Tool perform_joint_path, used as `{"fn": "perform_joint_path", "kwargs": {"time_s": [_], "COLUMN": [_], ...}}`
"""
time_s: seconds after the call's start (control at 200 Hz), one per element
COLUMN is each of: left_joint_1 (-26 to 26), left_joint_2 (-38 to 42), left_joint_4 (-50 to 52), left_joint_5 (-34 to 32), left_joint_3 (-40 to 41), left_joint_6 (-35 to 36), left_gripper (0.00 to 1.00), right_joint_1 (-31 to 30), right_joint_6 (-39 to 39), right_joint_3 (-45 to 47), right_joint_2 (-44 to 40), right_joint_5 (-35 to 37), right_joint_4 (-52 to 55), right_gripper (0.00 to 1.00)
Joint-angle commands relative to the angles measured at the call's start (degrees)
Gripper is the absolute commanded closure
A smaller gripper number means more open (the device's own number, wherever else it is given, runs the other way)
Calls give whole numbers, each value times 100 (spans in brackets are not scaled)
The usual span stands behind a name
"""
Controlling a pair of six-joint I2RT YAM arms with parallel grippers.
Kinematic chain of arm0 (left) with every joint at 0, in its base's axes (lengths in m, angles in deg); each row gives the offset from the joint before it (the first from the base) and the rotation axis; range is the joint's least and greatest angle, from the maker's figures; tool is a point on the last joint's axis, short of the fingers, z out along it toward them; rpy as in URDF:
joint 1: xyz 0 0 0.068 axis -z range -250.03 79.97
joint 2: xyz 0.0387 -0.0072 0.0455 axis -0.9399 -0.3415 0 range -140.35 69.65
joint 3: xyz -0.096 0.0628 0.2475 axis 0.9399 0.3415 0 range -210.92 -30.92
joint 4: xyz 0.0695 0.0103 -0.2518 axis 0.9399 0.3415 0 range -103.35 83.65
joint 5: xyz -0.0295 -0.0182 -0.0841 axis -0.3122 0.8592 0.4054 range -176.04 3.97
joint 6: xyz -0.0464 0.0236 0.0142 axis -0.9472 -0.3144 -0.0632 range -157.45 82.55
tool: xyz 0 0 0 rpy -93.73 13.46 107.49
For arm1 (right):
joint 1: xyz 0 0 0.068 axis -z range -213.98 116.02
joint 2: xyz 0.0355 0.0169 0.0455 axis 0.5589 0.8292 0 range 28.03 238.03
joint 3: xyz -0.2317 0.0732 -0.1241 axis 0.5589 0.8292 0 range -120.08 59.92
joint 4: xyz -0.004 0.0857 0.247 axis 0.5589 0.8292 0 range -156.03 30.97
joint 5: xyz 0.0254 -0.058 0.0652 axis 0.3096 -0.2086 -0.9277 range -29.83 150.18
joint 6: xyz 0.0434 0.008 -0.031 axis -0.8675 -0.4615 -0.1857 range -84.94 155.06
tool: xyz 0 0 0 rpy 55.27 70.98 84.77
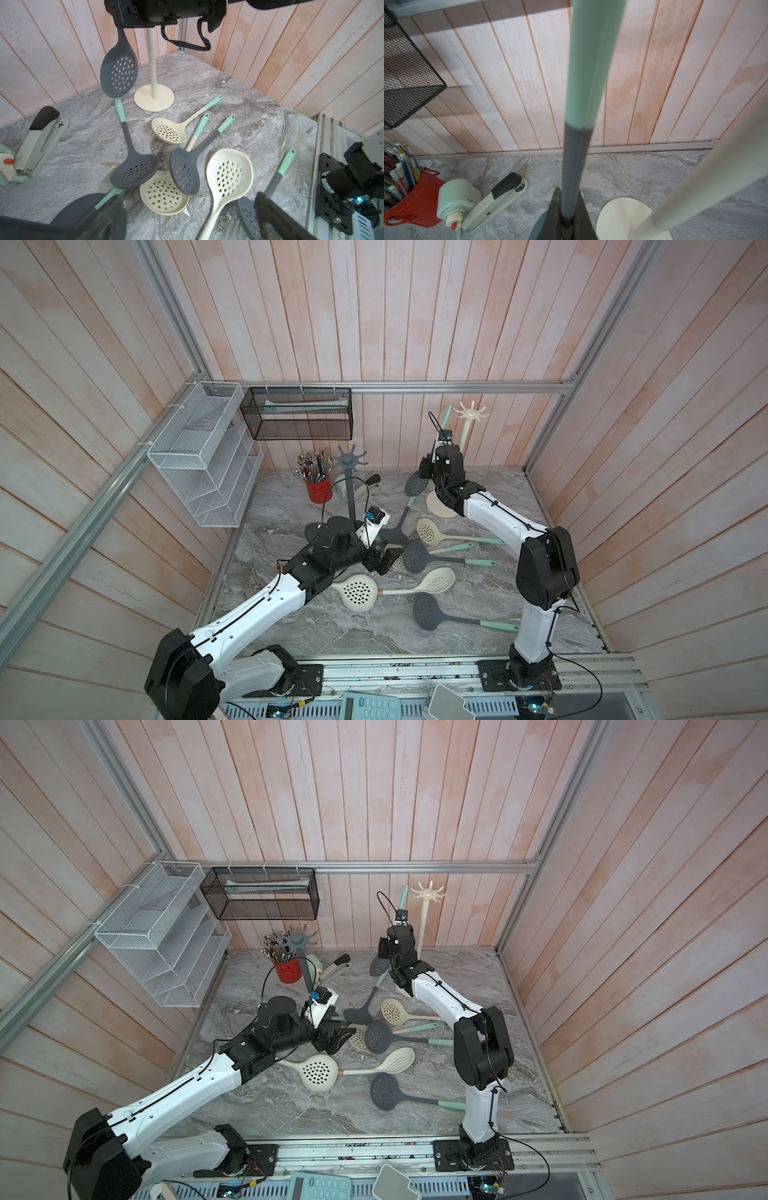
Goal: Hang the skimmer on the kitchen utensil rack
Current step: Hang the skimmer on the rack.
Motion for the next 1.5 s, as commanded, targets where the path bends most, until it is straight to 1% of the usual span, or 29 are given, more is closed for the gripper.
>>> {"fn": "perform_joint_path", "kwargs": {"time_s": [0.0,0.295,0.82,1.085,1.495], "left_joint_1": [-44,-47,-47,-43,-44], "left_joint_2": [60,60,61,78,88], "left_joint_4": [-148,-148,-149,-148,-143], "left_joint_5": [67,80,100,104,105], "left_joint_3": [97,96,97,96,101], "left_joint_6": [8,8,8,8,12], "left_gripper": [1,1,1,1,1], "right_joint_1": [48,136,294,419,528], "right_joint_6": [-22,-165,-378,-618,-939], "right_joint_3": [102,265,320,403,539], "right_joint_2": [-291,-363,-345,-372,-407], "right_joint_5": [-151,-409,-1084,-1617,-1893], "right_joint_4": [-279,-385,-412,-517,-657], "right_gripper": [100,100,100,100,100]}}
